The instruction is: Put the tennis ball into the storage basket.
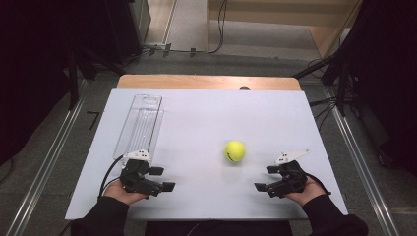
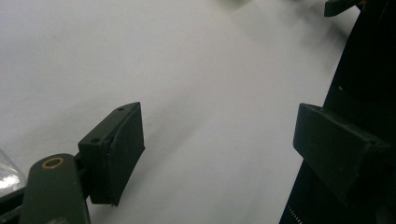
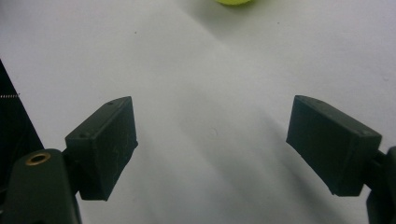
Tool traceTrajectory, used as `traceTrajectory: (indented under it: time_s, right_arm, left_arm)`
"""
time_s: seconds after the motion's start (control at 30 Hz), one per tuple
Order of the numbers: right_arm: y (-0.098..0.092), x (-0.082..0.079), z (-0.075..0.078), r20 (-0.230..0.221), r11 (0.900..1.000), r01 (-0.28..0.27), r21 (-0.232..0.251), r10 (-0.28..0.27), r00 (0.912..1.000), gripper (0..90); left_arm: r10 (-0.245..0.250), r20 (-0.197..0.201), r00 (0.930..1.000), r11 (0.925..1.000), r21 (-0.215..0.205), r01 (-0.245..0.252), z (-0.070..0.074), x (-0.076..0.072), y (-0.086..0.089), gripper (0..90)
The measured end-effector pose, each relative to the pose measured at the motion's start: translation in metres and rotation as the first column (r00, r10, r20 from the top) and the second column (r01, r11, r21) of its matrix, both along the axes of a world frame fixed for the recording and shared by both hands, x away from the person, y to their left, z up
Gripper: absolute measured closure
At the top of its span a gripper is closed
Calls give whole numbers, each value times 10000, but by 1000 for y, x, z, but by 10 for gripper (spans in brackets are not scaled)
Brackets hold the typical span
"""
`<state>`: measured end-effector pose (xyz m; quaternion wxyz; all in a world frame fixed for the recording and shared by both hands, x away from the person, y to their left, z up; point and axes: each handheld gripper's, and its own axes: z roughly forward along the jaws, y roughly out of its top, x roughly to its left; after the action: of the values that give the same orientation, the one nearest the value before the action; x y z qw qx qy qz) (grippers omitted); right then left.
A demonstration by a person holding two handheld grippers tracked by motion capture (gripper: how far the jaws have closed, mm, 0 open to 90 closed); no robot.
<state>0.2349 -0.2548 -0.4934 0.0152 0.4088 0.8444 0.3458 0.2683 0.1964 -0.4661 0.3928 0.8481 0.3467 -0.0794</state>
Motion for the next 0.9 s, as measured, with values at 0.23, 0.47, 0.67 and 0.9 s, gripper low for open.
traceTrajectory:
  time_s: [0.23, 0.47, 0.67, 0.9]
  right_arm:
    - [0, 0, 0, -16, 10000, 0, 1, 0, 10000, 140]
    - [0, 0, 0, -5, 10000, -15, -12, 15, 10000, 139]
    - [0, 0, 0, -12, 10000, -14, -12, 14, 10000, 140]
    - [0, 0, 0, -14, 10000, -9, -7, 9, 10000, 140]
  left_arm:
    - [-106, 143, 9998, 9999, 37, 106, 1, -1, -1, 171]
    - [-152, 126, 9998, 9999, 36, 151, 1, -1, -1, 171]
    - [-158, 144, 9998, 9997, 204, 155, 1, -2, -3, 171]
    - [-149, 158, 9998, 9993, 339, 143, 1, -2, -3, 172]
